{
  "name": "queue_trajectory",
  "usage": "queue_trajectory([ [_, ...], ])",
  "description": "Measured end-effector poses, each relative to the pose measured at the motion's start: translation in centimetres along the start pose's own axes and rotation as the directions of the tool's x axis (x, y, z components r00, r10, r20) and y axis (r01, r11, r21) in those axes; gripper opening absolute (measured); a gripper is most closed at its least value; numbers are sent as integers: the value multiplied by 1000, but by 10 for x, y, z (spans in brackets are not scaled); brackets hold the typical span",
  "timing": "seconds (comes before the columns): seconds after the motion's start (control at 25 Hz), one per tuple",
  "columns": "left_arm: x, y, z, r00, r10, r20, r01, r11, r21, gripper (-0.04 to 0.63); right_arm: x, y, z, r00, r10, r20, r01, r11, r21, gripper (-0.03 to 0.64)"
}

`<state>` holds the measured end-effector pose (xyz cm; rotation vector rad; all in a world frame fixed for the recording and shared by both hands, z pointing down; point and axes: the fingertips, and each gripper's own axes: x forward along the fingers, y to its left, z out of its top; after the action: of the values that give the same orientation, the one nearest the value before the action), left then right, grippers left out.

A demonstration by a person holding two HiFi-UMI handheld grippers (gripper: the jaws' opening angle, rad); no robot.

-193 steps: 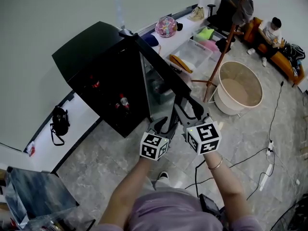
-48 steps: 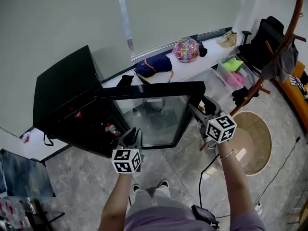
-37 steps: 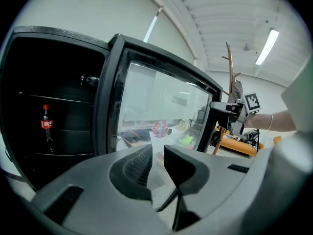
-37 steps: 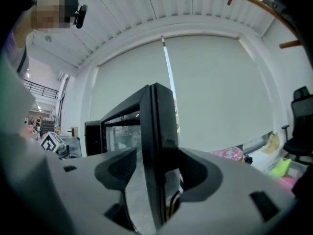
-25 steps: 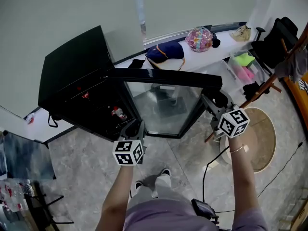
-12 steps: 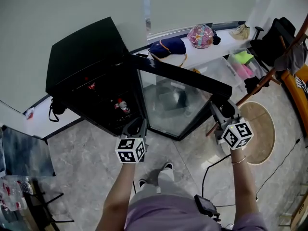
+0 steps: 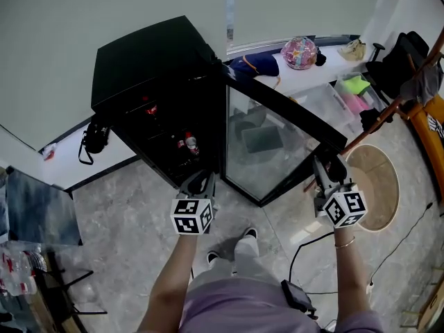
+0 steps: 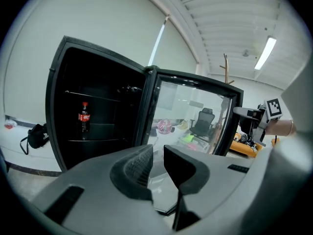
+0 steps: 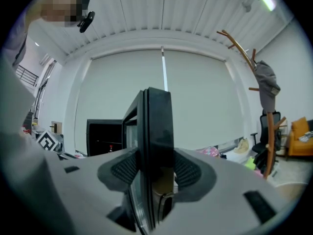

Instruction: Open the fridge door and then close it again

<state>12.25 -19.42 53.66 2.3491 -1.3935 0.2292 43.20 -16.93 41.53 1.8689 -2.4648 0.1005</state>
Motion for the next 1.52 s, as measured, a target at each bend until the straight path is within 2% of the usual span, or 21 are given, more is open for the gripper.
queue_trajectory([
  [0.36, -51, 14, -6, 1000, -15, 22, 14, 1000, 11, 69, -32, 64, -4, 999, 26, -24, -27, 999, -20, 216],
  [0.56, -69, 23, -14, 1000, -1, 19, 2, 1000, -9, 69, -46, 104, -6, 995, 85, -43, -88, 994, -64, 209],
  [0.84, -88, 33, -12, 998, 31, 51, -30, 999, -22, 69, -56, 153, -8, 981, 183, -61, -187, 980, -71, 206],
  [1.28, -128, 59, -13, 993, 89, 82, -86, 996, -37, 69, -54, 239, -7, 927, 364, -92, -372, 924, -86, 212],
  [1.52, -154, 63, -12, 990, 64, 127, -58, 997, -47, 72, -46, 287, -3, 890, 450, -73, -455, 885, -97, 186],
])
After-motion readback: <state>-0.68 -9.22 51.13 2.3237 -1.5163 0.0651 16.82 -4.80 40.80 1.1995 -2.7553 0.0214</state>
